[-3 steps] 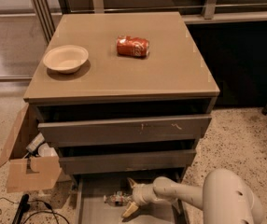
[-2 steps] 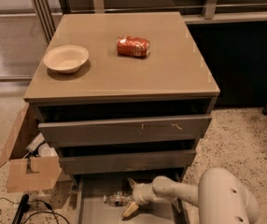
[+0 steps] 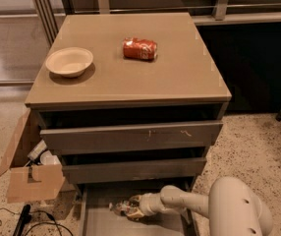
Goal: Pick water bottle from bottom drawer and place on counter
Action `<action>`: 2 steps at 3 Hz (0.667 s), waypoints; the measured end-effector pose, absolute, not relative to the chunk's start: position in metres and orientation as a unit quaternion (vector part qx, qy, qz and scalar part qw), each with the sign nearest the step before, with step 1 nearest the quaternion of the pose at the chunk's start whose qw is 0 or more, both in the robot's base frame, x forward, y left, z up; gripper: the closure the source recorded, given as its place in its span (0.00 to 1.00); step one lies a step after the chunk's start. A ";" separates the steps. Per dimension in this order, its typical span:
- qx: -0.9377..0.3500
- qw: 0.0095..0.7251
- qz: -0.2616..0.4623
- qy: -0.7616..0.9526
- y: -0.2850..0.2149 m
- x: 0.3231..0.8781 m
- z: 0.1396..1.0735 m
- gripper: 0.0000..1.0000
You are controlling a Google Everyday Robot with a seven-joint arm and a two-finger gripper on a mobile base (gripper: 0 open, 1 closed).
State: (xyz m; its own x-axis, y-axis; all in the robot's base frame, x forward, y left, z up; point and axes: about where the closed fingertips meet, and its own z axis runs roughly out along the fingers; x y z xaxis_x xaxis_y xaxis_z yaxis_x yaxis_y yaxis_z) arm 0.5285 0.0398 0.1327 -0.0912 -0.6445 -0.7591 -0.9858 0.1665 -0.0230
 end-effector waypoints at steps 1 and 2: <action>-0.590 0.326 0.262 0.691 0.040 0.528 0.133 0.80; -0.590 0.326 0.262 0.691 0.040 0.528 0.133 1.00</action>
Offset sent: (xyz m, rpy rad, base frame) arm 0.0000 0.0000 0.0000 0.0000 0.0000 0.0000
